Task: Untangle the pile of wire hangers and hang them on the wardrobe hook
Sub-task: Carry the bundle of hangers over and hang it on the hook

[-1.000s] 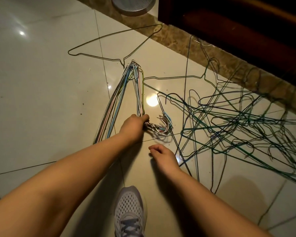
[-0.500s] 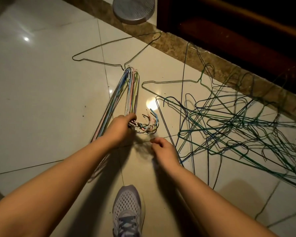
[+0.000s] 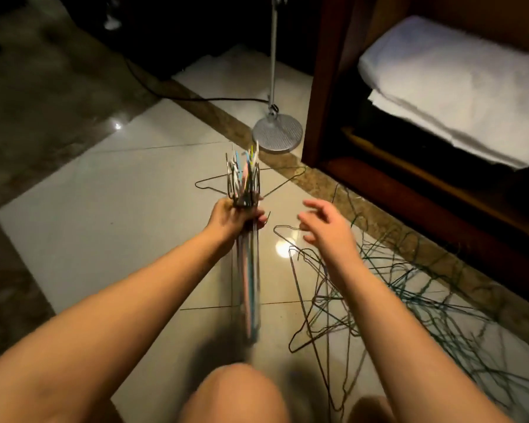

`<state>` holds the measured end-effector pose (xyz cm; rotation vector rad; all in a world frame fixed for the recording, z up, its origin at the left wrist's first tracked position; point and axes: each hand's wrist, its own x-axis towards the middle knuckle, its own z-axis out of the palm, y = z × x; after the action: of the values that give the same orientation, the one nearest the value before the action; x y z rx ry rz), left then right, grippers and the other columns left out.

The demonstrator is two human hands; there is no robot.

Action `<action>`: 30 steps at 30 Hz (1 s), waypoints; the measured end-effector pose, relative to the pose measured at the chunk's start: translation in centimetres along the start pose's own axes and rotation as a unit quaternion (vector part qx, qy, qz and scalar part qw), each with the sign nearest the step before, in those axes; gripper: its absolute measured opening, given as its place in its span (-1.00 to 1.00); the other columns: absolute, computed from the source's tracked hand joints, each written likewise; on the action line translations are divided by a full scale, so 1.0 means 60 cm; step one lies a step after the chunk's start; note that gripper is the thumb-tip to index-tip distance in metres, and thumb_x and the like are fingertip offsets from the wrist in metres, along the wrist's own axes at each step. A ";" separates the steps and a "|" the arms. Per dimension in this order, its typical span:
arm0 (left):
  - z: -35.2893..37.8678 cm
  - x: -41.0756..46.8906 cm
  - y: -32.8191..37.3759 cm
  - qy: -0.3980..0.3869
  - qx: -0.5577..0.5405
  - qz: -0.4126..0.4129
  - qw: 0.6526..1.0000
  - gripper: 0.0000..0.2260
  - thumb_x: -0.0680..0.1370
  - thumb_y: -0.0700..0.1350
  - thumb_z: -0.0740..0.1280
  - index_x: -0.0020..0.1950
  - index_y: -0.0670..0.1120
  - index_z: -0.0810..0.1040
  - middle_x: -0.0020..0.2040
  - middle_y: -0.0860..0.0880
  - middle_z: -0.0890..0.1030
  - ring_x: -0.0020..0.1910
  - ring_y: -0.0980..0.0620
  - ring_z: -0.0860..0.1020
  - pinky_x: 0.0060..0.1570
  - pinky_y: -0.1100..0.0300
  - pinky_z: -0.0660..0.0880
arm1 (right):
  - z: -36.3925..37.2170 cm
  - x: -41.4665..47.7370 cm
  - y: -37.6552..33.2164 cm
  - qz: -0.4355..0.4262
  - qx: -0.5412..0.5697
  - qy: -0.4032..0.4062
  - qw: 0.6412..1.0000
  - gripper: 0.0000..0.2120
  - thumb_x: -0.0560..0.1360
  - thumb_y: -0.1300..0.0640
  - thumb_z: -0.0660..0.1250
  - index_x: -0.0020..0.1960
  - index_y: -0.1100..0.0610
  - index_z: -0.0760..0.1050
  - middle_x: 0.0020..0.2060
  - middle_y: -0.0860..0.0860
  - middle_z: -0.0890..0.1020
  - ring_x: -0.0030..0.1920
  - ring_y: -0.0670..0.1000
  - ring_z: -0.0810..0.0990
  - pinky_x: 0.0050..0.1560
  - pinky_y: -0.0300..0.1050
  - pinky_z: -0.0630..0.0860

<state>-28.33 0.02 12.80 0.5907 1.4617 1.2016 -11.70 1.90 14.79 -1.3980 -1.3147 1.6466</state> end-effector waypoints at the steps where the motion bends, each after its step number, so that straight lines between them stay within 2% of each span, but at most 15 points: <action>1: 0.010 -0.014 0.033 -0.019 -0.028 0.017 0.999 -0.85 0.46 -0.39 0.30 -0.04 -0.18 0.50 -0.30 -0.12 0.52 -0.33 -0.03 0.55 -0.25 0.20 0.57 | -0.015 -0.007 -0.047 -0.013 0.007 0.005 1.000 -0.78 0.53 0.22 0.27 0.16 0.05 0.45 -0.15 -0.02 0.52 -0.18 -0.11 0.48 -0.18 -0.29 0.41; 4: 0.051 -0.063 0.139 -0.031 -0.065 0.048 0.996 -0.84 0.53 -0.33 0.24 0.01 -0.11 0.51 -0.24 -0.04 0.64 -0.17 -0.02 0.65 -0.01 0.12 0.52 | -0.030 -0.036 -0.166 -0.057 -0.048 -0.020 0.997 -0.75 0.50 0.21 0.31 0.14 0.01 0.44 -0.13 -0.03 0.54 -0.14 -0.08 0.51 -0.14 -0.29 0.45; 6: 0.083 -0.098 0.207 0.005 -0.065 0.058 0.996 -0.88 0.58 -0.24 0.19 0.03 -0.13 0.50 -0.05 -0.07 0.64 0.10 -0.11 0.59 0.08 0.14 0.48 | -0.027 -0.068 -0.230 -0.066 -0.139 -0.028 0.988 -0.64 0.46 0.17 0.34 0.22 -0.03 0.39 -0.06 -0.05 0.54 -0.06 -0.06 0.52 0.00 -0.18 0.44; 7: 0.101 -0.121 0.244 -0.004 -0.123 0.062 0.990 -0.86 0.60 -0.18 0.18 0.09 -0.18 0.48 0.05 -0.12 0.62 0.19 -0.14 0.54 0.12 0.11 0.48 | -0.029 -0.088 -0.264 -0.082 -0.183 -0.020 0.980 -0.59 0.44 0.16 0.35 0.24 -0.05 0.37 0.01 -0.05 0.53 0.02 -0.05 0.52 0.07 -0.15 0.43; 9: 0.135 -0.163 0.314 -0.090 -0.156 0.111 0.977 -0.79 0.59 -0.15 0.19 0.17 -0.22 0.43 0.07 -0.23 0.60 0.10 -0.16 0.59 0.10 0.07 0.52 | -0.039 -0.128 -0.340 -0.114 -0.257 0.002 0.960 -0.49 0.40 0.14 0.35 0.30 -0.07 0.32 0.18 -0.01 0.48 0.20 0.02 0.45 0.21 -0.11 0.36; 10: 0.169 -0.191 0.354 -0.092 -0.160 0.070 0.980 -0.81 0.57 -0.19 0.21 0.14 -0.24 0.43 0.00 -0.23 0.60 -0.03 -0.12 0.62 0.00 0.08 0.56 | -0.049 -0.151 -0.385 -0.112 -0.297 0.018 0.948 -0.44 0.40 0.11 0.34 0.35 -0.07 0.28 0.25 0.00 0.44 0.26 0.06 0.39 0.26 -0.08 0.31; 11: 0.197 -0.216 0.388 -0.070 -0.146 0.070 0.984 -0.87 0.58 -0.24 0.20 0.09 -0.24 0.43 -0.07 -0.21 0.58 -0.13 -0.07 0.63 -0.10 0.11 0.58 | -0.062 -0.173 -0.428 -0.102 -0.333 0.035 0.937 -0.41 0.40 0.06 0.32 0.39 -0.08 0.22 0.30 0.00 0.39 0.31 0.09 0.34 0.28 -0.05 0.27; 12: 0.224 -0.240 0.428 -0.085 -0.177 0.037 0.980 -0.91 0.58 -0.29 0.17 0.04 -0.22 0.43 -0.10 -0.18 0.56 -0.19 -0.03 0.62 -0.15 0.14 0.59 | -0.078 -0.195 -0.473 -0.091 -0.356 0.050 0.929 -0.38 0.41 0.01 0.32 0.42 -0.09 0.18 0.34 -0.01 0.35 0.34 0.10 0.31 0.29 -0.04 0.25; 14: 0.276 -0.291 0.511 -0.090 -0.213 0.023 0.973 -0.84 0.55 -0.39 0.15 0.00 -0.17 0.43 -0.10 -0.14 0.55 -0.24 0.02 0.62 -0.21 0.18 0.59 | -0.113 -0.242 -0.563 -0.086 -0.362 0.063 0.926 -0.26 0.38 -0.04 0.34 0.47 -0.09 0.07 0.39 0.00 0.30 0.37 0.09 0.29 0.31 -0.02 0.25; 17: 0.332 -0.383 0.633 -0.127 -0.257 0.016 0.958 -0.78 0.52 -0.41 0.18 0.08 -0.17 0.43 -0.14 -0.13 0.57 -0.26 0.01 0.63 -0.28 0.19 0.58 | -0.164 -0.326 -0.684 -0.100 -0.336 0.084 0.933 -0.14 0.32 -0.06 0.40 0.48 -0.15 -0.01 0.40 0.00 0.30 0.38 0.07 0.31 0.31 0.01 0.34; 21: 0.414 -0.495 0.750 -0.153 -0.275 -0.006 0.949 -0.71 0.53 -0.36 0.20 0.22 -0.17 0.40 0.06 -0.23 0.52 -0.08 -0.09 0.57 -0.09 0.09 0.55 | -0.244 -0.442 -0.809 -0.127 -0.336 0.123 0.925 -0.14 0.34 -0.02 0.42 0.49 -0.13 0.00 0.40 -0.03 0.31 0.37 0.02 0.32 0.32 0.04 0.35; 23: 0.453 -0.543 0.784 -0.178 -0.284 -0.014 0.942 -0.68 0.53 -0.36 0.19 0.27 -0.20 0.38 0.04 -0.22 0.53 -0.09 -0.08 0.58 -0.17 0.14 0.58 | -0.286 -0.490 -0.847 -0.137 -0.383 0.142 0.903 -0.16 0.37 -0.02 0.39 0.50 -0.10 0.00 0.42 -0.02 0.30 0.39 0.04 0.30 0.35 0.01 0.29; 25: 0.495 -0.596 0.806 -0.219 -0.299 -0.005 0.929 -0.67 0.50 -0.37 0.19 0.26 -0.23 0.36 -0.04 -0.20 0.54 -0.13 -0.06 0.58 -0.23 0.17 0.58 | -0.327 -0.541 -0.867 -0.139 -0.458 0.175 0.861 -0.21 0.42 -0.03 0.34 0.51 -0.05 -0.02 0.41 0.01 0.30 0.38 0.09 0.30 0.32 0.00 0.27; 28: 0.555 -0.670 0.816 -0.255 -0.301 0.016 0.919 -0.59 0.41 -0.34 0.24 0.26 -0.23 0.35 -0.06 -0.20 0.52 -0.11 -0.08 0.56 -0.18 0.17 0.58 | -0.376 -0.599 -0.875 -0.128 -0.534 0.230 0.803 -0.36 0.47 -0.01 0.28 0.47 0.02 0.09 0.30 0.07 0.43 0.28 0.12 0.43 0.16 -0.01 0.37; 30: 0.594 -0.716 0.815 -0.266 -0.269 0.021 0.925 -0.75 0.48 -0.36 0.21 0.15 -0.25 0.40 -0.07 -0.20 0.52 -0.12 -0.06 0.55 -0.18 0.18 0.56 | -0.412 -0.629 -0.868 -0.121 -0.533 0.270 0.793 -0.55 0.50 0.04 0.25 0.36 0.05 0.24 0.16 0.08 0.54 0.15 0.14 0.53 -0.06 -0.05 0.42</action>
<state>4.47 -6.84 79.00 0.5098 0.6240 1.2795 14.05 -7.62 77.99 -1.9537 -2.0086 0.1416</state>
